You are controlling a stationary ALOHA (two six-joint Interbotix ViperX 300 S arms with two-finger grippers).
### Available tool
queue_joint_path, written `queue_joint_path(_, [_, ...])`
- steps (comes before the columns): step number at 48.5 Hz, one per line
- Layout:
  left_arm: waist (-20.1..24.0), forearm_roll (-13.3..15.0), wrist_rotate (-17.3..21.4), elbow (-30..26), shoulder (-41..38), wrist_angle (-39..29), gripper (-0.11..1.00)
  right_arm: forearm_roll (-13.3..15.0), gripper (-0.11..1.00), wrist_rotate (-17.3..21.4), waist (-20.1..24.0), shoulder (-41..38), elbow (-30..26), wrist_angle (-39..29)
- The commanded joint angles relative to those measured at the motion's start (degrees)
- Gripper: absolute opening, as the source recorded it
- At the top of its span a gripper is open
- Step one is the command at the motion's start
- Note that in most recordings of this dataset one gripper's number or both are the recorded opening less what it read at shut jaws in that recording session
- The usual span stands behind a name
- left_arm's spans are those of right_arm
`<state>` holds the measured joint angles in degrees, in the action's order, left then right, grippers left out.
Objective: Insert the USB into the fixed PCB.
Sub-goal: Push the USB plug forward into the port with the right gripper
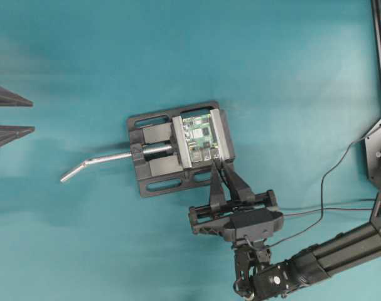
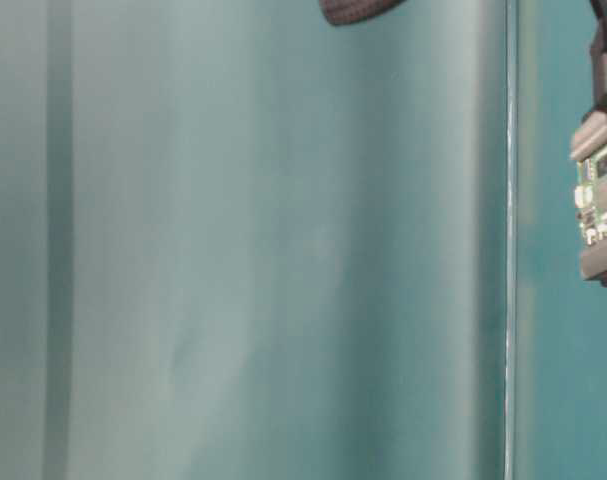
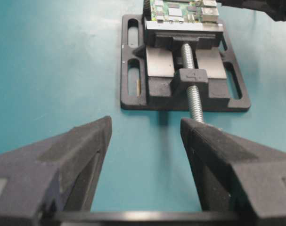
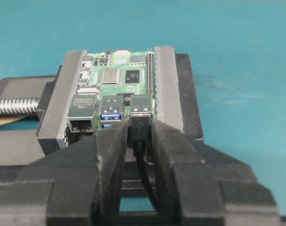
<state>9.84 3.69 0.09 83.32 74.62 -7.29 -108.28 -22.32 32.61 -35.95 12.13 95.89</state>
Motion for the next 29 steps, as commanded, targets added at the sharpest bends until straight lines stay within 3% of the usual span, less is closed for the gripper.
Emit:
queue_joint_path(1, [0.09, -0.26, 0.18, -0.79, -0.35, 0.26, 0.64, 0.97, 0.21, 0.00, -2.90, 2.11, -1.05, 0.53])
queue_joint_path(20, [0.09, -0.18, 0.18, -0.79, -0.35, 0.26, 0.64, 0.35, 0.21, 0.09, -1.14, 2.11, -0.79, 0.44])
queue_joint_path(29, [0.09, -0.18, 0.18, -0.79, -0.35, 0.26, 0.64, -1.49, 0.20, 0.09, 0.26, 2.11, -1.32, 0.62])
